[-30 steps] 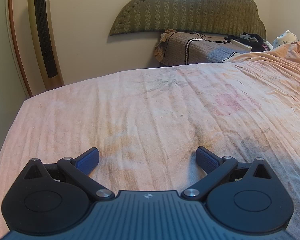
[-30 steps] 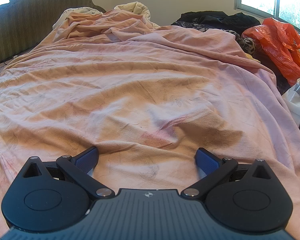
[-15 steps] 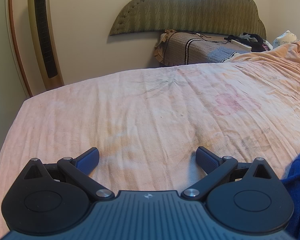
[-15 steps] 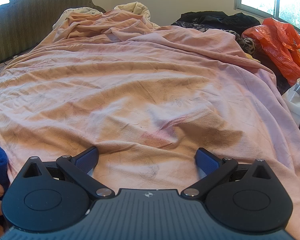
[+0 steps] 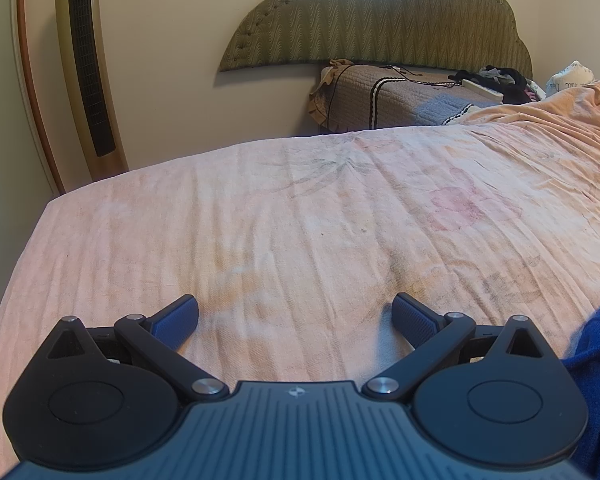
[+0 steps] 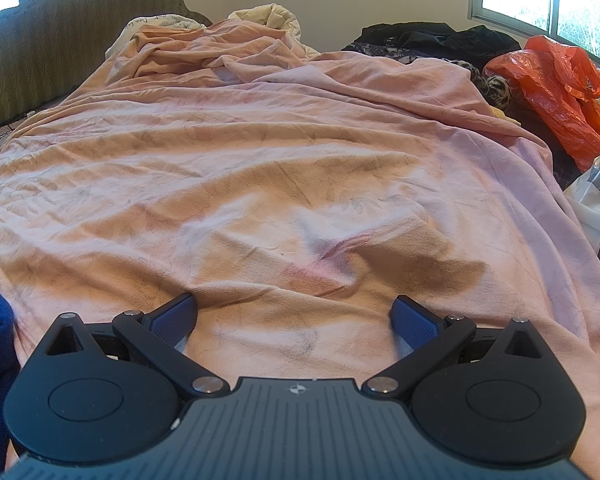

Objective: Fold small clothes

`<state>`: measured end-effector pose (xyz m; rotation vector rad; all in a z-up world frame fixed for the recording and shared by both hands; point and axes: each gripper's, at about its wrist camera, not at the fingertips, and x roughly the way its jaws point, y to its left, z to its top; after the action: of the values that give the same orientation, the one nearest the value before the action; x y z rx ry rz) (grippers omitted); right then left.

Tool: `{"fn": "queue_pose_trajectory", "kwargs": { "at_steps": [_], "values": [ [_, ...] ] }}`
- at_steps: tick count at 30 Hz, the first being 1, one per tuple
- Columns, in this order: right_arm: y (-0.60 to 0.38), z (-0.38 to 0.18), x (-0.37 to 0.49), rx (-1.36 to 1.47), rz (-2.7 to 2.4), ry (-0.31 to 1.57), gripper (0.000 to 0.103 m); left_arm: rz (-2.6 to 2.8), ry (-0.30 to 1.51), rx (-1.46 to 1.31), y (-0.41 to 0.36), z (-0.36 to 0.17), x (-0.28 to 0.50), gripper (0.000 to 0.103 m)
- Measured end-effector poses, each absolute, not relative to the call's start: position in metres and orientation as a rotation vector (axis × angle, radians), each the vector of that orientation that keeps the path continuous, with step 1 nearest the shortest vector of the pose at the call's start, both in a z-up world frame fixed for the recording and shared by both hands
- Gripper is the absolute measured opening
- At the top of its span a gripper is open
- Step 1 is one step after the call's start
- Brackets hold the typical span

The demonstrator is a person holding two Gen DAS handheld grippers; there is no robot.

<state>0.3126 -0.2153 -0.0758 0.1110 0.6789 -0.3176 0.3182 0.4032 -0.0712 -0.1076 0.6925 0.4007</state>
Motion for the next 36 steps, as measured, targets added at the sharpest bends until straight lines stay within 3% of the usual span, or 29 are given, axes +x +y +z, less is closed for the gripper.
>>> {"fn": "queue_pose_trajectory", "kwargs": {
  "at_steps": [36],
  "values": [
    [-0.2155,-0.0754,0.3121,0.11,-0.318,0.679,0.103,0.4,0.693,-0.107,0.403,-0.0704,0.3183,0.103]
  ]
}}
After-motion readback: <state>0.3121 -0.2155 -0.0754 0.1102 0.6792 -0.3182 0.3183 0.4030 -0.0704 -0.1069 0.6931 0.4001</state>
